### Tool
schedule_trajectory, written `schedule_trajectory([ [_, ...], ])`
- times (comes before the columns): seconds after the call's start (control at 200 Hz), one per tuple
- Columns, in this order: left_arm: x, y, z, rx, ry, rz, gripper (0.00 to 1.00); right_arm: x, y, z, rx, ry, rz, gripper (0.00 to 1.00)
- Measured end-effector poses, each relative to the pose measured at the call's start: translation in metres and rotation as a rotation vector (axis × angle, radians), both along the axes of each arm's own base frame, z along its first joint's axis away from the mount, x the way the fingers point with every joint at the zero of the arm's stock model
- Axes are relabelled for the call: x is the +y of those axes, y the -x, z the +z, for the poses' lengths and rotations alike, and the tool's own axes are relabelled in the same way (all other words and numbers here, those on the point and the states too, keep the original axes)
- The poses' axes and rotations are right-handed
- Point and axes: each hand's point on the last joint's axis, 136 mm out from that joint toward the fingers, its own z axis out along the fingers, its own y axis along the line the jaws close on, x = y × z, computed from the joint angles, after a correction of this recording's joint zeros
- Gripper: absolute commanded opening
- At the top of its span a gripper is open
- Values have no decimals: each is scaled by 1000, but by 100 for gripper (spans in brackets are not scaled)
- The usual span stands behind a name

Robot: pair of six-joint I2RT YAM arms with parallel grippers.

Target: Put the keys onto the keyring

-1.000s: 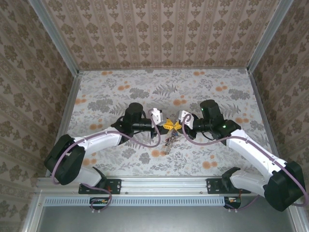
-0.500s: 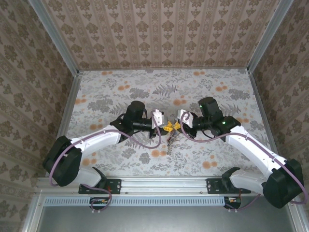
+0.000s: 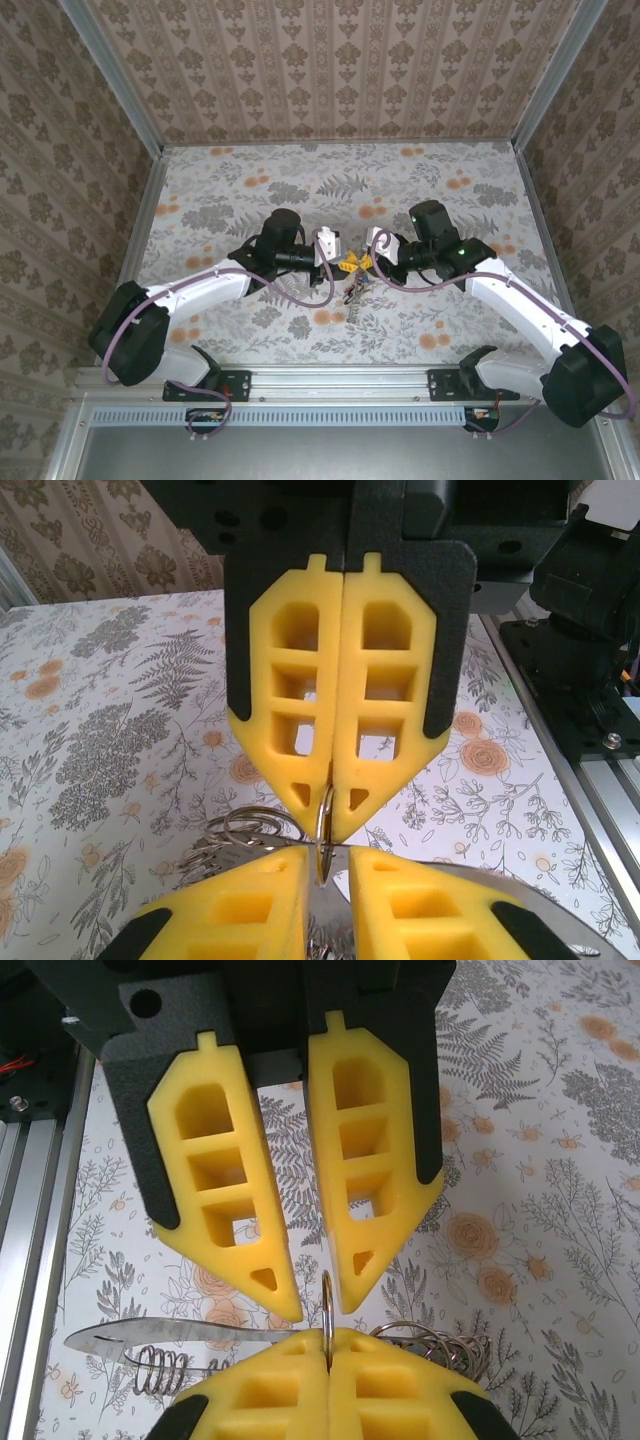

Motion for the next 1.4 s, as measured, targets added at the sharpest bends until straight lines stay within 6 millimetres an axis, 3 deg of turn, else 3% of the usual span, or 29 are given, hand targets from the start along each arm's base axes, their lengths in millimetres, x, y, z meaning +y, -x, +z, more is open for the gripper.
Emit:
schedule_trajectory([
  [0.215,-2,1,1,-5,1,-2,18,1,0,-2,13,6,3,0],
  [0.475,-2,0,2,-10,-3,-1,0,1,-1,-2,23,12,2,1],
  [0.925,-3,-4,7,-16,17,15,0,-1,-6,1,-16,16,-19,18],
  [1.4,22,-49,12,35,86,174,0,-8,-8,34,-174,-56,-80,27],
])
